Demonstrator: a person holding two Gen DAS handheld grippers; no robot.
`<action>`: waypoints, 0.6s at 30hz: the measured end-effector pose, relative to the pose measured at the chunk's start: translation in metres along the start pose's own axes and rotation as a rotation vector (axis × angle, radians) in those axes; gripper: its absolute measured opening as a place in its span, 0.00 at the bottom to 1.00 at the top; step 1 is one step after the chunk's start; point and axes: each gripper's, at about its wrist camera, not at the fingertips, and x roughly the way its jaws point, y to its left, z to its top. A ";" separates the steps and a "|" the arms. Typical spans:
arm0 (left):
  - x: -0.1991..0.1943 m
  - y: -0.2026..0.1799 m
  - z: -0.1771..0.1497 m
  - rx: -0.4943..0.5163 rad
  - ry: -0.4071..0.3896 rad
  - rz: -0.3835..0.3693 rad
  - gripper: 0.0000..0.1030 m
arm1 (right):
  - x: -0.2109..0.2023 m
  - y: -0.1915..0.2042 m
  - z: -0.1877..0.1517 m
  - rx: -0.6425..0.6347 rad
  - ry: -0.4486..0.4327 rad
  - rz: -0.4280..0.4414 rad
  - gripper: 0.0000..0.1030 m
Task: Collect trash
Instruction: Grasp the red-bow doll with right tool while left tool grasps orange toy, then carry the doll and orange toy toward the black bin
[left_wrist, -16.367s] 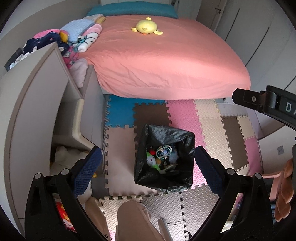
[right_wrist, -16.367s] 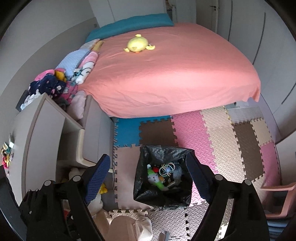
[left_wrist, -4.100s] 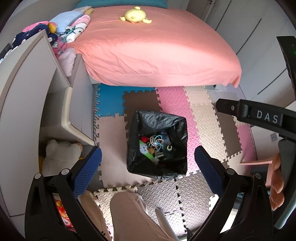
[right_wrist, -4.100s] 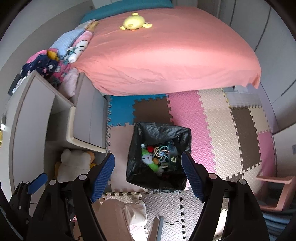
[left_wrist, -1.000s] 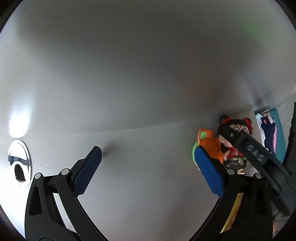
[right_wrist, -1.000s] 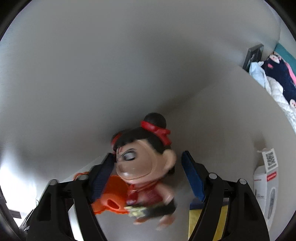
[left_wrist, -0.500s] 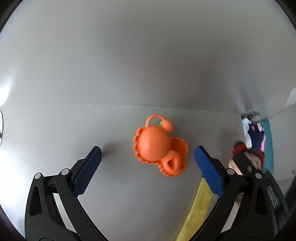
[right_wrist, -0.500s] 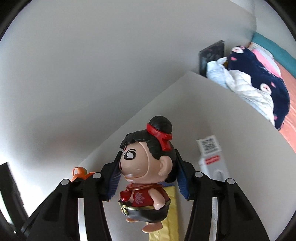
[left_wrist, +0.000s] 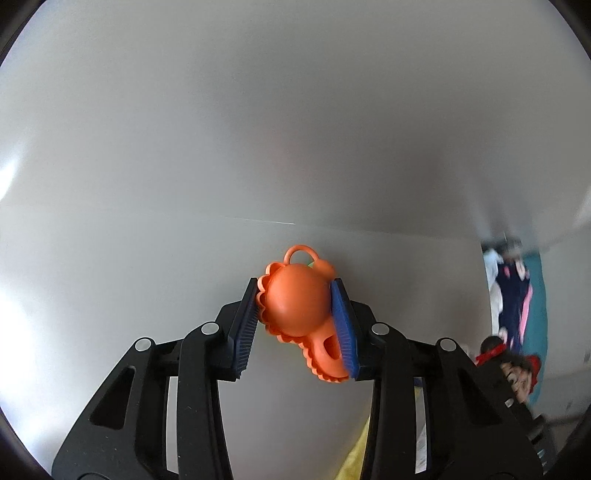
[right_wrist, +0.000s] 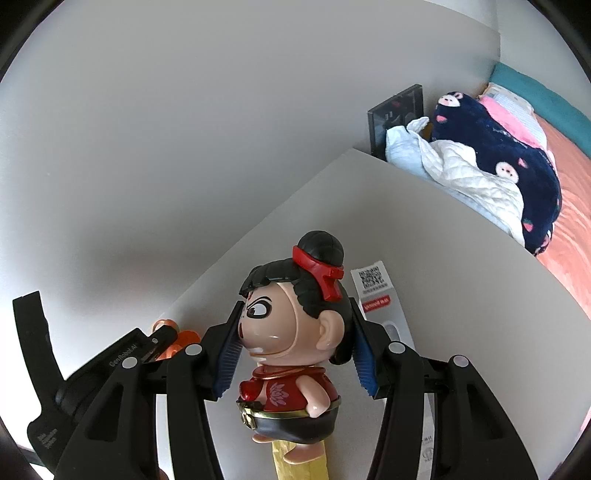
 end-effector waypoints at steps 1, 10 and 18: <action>0.000 -0.002 0.000 0.044 0.000 -0.009 0.37 | -0.003 0.001 -0.001 0.005 -0.003 0.003 0.52; -0.038 0.004 -0.031 0.243 -0.036 -0.048 0.36 | -0.036 -0.005 -0.025 0.026 -0.020 0.018 0.52; -0.086 0.010 -0.070 0.332 -0.050 -0.097 0.36 | -0.091 -0.018 -0.068 0.036 -0.047 -0.013 0.52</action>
